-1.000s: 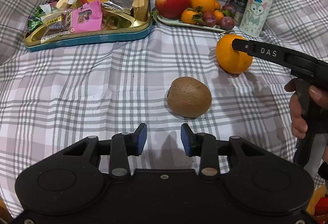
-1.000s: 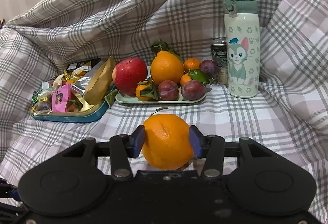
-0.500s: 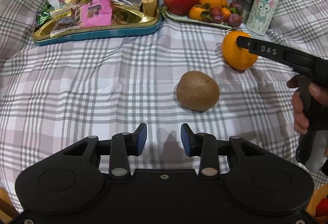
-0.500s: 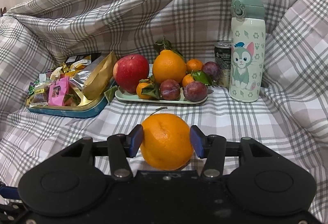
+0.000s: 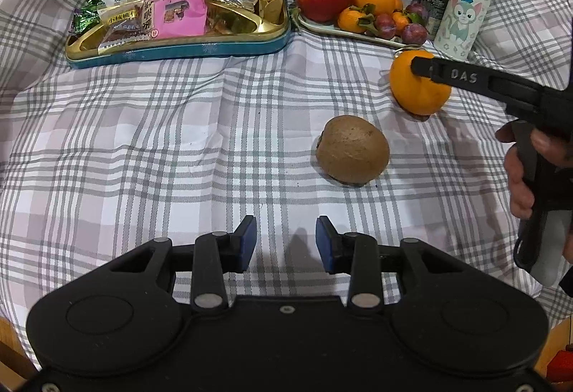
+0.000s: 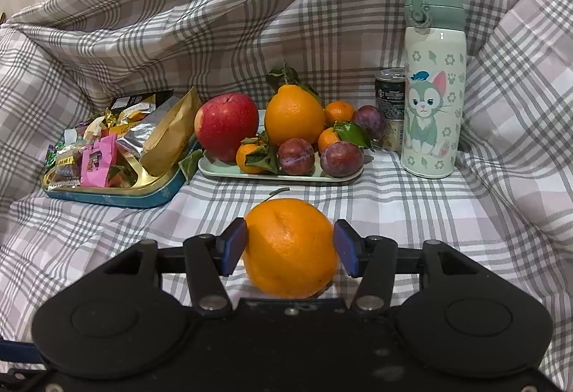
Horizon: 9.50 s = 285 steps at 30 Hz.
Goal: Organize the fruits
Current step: 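Close left gripper on the brown kiwi while right gripper holds the large orange, then carry the kiwi in left gripper and orange in right gripper toward the gold tray, then lower the kiwi into the gold tray and open left gripper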
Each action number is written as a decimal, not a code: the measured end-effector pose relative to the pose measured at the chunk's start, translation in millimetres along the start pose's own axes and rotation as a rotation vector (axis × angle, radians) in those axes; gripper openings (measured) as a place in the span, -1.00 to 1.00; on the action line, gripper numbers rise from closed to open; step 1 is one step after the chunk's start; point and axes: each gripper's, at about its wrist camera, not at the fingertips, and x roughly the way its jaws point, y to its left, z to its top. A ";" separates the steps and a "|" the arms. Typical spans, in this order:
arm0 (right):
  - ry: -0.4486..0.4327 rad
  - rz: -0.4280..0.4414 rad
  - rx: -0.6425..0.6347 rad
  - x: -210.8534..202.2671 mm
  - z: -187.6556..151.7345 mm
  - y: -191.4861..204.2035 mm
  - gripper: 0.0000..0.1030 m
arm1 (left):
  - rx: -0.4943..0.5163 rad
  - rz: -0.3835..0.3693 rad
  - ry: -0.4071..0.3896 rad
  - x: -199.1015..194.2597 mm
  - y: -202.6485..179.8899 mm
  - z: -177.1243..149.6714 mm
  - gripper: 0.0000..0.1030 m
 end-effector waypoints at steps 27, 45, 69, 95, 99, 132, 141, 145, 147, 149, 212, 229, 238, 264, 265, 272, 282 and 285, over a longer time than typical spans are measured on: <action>0.013 0.080 0.090 -2.5 -13.8 -19.3 0.19 | -0.013 -0.069 -0.031 35.4 -33.5 61.7 -0.11; 0.036 0.072 0.076 -2.9 -16.7 -16.8 0.18 | 0.149 -0.078 -0.012 10.0 -21.4 14.6 -0.02; 0.038 0.106 0.067 -30.5 -30.0 -17.1 0.07 | -0.102 -0.167 0.108 26.5 -22.4 7.2 -0.14; 0.038 0.097 0.107 -31.8 -33.5 -29.6 0.07 | -0.184 -0.021 -0.093 38.5 -28.2 66.6 -0.05; 0.037 0.097 0.116 -31.6 -32.4 -32.3 0.07 | -0.143 -0.009 -0.096 42.5 -31.7 72.8 -0.04; 0.022 0.095 0.156 -40.4 -27.1 -42.9 0.07 | 0.532 -0.074 -0.104 51.7 -63.2 67.2 0.05; 0.019 0.096 0.160 -37.6 -25.2 -42.4 0.07 | 0.455 -0.032 -0.100 71.5 -66.2 77.1 0.19; 0.010 0.092 0.157 -36.0 -21.7 -43.7 0.07 | 0.401 -0.039 -0.113 71.8 -62.3 79.7 0.20; 0.005 0.093 0.155 -34.6 -19.6 -43.5 0.07 | 0.386 -0.050 -0.126 71.2 -60.1 80.7 0.19; -0.002 0.099 0.155 -33.7 -17.3 -43.8 0.07 | 0.364 -0.061 -0.128 70.4 -56.9 82.0 0.18; 0.072 0.110 0.165 -30.3 -24.5 -39.1 0.35 | 0.233 -0.106 -0.025 80.8 -42.8 80.5 0.23; 0.085 0.120 0.183 -46.2 -34.2 -37.9 0.35 | 0.269 -0.112 -0.030 57.2 -42.0 67.4 0.20; 0.082 0.129 0.162 -84.4 -46.5 -27.3 0.35 | 0.261 -0.113 -0.030 1.9 -37.7 34.2 0.21; 0.141 0.182 0.167 -194.6 -137.0 16.8 0.35 | 0.240 -0.085 -0.023 -58.8 -27.3 -124.1 0.21; 0.146 0.178 0.169 -195.7 -139.9 17.6 0.35 | 0.240 -0.084 -0.019 -57.1 -28.1 -127.5 0.21; 0.185 0.163 0.185 -198.4 -155.9 19.6 0.35 | 0.184 -0.095 0.021 -44.3 -27.5 -141.1 0.21; 0.212 0.176 0.182 -197.7 -161.4 28.0 0.35 | 0.138 -0.021 0.053 -53.7 -18.8 -159.0 0.21; 0.218 0.182 0.175 -197.7 -162.5 31.0 0.35 | 0.120 -0.008 0.090 -57.0 -10.1 -168.7 0.21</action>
